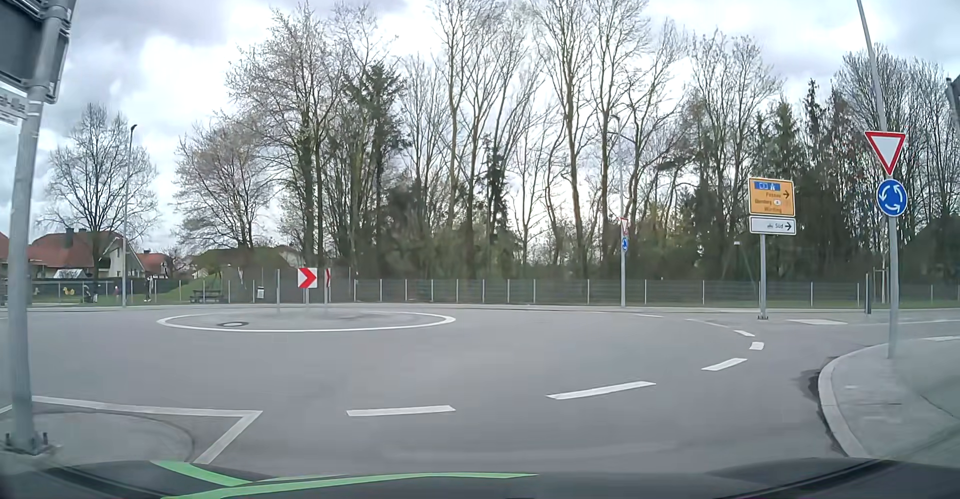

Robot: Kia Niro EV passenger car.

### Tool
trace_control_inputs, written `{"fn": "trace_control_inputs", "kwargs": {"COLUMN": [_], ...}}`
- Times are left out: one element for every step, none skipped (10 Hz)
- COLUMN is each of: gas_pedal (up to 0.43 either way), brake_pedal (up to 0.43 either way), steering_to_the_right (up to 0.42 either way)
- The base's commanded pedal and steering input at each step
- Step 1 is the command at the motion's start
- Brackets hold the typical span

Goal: Follow the waypoints while adhering to traffic rules and regulations

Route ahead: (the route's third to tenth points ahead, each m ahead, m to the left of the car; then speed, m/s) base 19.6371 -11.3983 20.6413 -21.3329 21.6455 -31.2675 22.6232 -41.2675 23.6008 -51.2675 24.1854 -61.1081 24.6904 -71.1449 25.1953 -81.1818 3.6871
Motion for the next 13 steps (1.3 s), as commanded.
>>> {"fn": "trace_control_inputs", "kwargs": {"gas_pedal": [0.000,0.000,0.000,0.000,0.000,0.000,0.000,0.000,0.000,0.000,0.000,0.000,0.000], "brake_pedal": [0.287,0.293,0.287,0.287,0.280,0.274,0.268,0.250,0.165,0.012,0.000,0.000,0.000], "steering_to_the_right": [0.073,0.080,0.086,0.088,0.089,0.089,0.090,0.094,0.097,0.096,0.096,0.099,0.102]}}
